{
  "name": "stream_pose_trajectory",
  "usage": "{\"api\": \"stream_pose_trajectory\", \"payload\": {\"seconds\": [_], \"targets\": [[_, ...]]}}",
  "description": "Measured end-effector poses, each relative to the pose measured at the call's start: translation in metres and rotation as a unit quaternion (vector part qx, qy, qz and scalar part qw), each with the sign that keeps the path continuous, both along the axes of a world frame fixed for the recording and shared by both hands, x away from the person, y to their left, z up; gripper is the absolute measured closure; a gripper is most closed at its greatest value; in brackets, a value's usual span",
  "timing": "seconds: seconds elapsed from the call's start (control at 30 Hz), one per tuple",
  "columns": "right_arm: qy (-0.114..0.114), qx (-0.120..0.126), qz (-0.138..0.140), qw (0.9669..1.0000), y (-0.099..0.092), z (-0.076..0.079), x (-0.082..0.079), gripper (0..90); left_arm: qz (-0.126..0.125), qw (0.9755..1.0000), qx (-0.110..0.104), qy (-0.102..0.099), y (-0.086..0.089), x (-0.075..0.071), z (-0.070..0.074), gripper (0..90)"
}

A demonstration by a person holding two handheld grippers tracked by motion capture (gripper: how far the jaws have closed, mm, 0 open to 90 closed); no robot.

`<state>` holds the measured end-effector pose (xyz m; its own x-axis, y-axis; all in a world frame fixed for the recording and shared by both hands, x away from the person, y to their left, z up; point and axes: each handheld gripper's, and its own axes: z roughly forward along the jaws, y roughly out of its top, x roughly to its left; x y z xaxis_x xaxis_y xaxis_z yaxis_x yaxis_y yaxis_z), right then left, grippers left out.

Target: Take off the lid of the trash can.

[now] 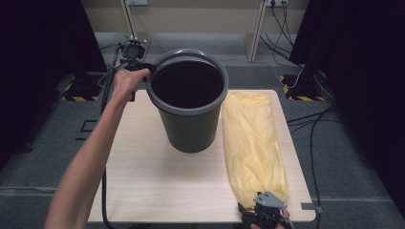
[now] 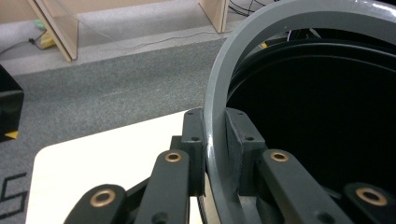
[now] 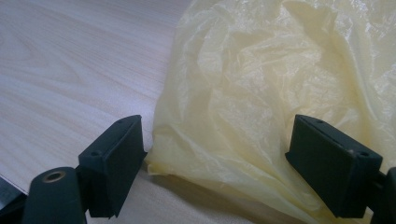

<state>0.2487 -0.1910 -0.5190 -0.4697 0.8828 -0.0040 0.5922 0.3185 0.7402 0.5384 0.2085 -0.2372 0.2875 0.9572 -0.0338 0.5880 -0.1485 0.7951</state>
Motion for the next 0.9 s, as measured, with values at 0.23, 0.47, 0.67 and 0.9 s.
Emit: {"api": "stream_pose_trajectory", "payload": {"seconds": [0.23, 0.47, 0.67, 0.9], "targets": [[-0.001, -0.001, 0.002, 1.0000, -0.0003, 0.0000, 0.0000, 18.7, -0.004, 0.9991, -0.042, 0.006, 0.0072, -0.0006, 0.0036, 78.3], [-0.001, 0.000, 0.002, 1.0000, -0.0003, -0.0001, -0.0003, 18.7, -0.002, 0.9990, -0.044, 0.007, 0.0056, 0.0003, 0.0022, 78.5], [-0.001, 0.000, 0.002, 1.0000, -0.0002, -0.0002, -0.0004, 18.7, -0.006, 0.9996, -0.028, 0.007, 0.0056, 0.0003, 0.0024, 78.8], [-0.001, 0.000, 0.002, 1.0000, -0.0001, -0.0001, -0.0004, 18.7, -0.005, 0.9997, -0.023, -0.002, 0.0033, -0.0013, 0.0067, 79.0]]}}
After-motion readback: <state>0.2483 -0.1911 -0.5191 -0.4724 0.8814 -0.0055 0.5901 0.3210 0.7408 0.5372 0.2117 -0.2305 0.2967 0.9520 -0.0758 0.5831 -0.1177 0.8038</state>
